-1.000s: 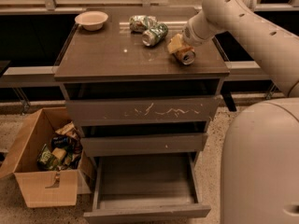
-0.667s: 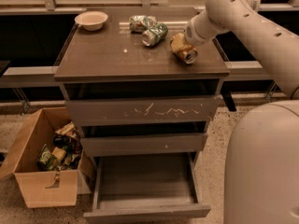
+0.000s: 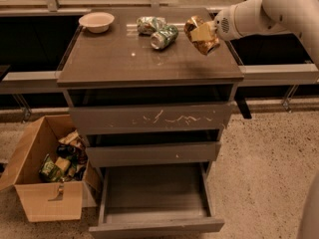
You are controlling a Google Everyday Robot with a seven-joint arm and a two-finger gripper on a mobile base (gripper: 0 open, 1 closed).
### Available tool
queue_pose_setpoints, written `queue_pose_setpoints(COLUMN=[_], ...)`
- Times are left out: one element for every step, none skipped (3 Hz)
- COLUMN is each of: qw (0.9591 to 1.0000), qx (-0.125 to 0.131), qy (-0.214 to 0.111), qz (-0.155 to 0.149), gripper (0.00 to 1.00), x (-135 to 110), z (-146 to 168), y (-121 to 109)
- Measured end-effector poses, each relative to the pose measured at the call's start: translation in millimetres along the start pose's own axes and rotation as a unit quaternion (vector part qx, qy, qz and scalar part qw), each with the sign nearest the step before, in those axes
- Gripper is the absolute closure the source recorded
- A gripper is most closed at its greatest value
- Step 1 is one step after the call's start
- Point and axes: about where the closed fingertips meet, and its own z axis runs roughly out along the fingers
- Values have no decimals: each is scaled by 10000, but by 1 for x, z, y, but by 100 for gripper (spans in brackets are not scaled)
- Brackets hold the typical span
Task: Place orange can into bottom drawer
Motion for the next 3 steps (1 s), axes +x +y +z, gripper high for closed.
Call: queue_pose_setpoints(qw=[9998,9997,9942], qx=[-3,-101,-619], qy=[40,83,47], qz=[-182,-214,-879], gripper=[100,100,100], x=[1,2,21], z=[6,9,-25], y=[2,4,47])
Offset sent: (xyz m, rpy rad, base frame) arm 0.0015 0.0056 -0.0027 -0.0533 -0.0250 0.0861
